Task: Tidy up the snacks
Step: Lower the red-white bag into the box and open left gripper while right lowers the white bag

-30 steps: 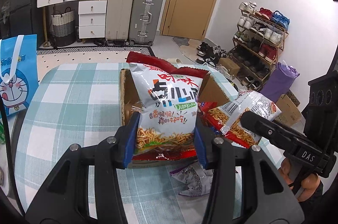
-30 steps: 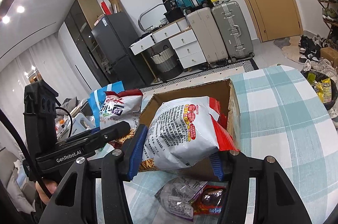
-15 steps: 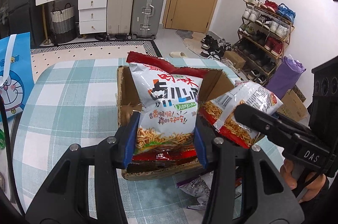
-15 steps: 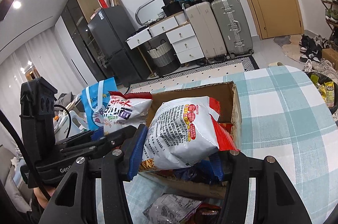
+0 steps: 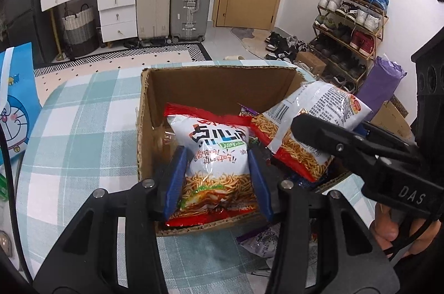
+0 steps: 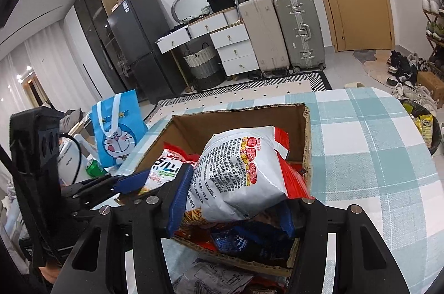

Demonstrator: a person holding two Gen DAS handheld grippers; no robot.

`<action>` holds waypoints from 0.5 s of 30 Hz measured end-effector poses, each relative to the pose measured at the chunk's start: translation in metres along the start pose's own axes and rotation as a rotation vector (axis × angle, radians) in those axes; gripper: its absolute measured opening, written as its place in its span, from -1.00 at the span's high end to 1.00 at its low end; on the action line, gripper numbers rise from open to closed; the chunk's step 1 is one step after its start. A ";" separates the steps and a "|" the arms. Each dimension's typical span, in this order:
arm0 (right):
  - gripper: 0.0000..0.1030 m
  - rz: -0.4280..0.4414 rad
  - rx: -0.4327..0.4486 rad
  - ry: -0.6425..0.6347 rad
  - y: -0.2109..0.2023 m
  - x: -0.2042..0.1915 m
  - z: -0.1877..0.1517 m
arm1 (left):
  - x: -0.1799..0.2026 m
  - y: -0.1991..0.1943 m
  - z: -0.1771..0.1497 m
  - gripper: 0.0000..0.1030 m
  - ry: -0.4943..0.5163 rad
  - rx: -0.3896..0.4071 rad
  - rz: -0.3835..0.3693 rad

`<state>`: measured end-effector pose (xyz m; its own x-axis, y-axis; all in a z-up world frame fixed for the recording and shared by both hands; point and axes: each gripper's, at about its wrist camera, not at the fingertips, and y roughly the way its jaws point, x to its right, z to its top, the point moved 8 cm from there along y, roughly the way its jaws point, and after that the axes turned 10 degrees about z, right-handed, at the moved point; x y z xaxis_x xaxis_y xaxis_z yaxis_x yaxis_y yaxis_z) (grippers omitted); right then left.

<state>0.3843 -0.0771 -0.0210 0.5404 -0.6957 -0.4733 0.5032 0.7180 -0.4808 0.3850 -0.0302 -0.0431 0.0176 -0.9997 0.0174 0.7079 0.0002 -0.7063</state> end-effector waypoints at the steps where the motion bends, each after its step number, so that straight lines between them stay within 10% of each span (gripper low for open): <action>1: -0.08 0.004 0.000 -0.008 -0.001 -0.001 0.000 | -0.001 -0.001 0.000 0.15 -0.004 0.002 0.000; 15: -0.43 -0.038 0.056 -0.028 -0.035 0.006 -0.011 | -0.012 -0.032 -0.015 -0.36 -0.034 0.021 -0.033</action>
<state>0.3624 -0.1068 -0.0151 0.5385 -0.7222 -0.4341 0.5602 0.6917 -0.4558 0.3514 -0.0185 -0.0309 0.0176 -0.9977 0.0649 0.7233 -0.0321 -0.6898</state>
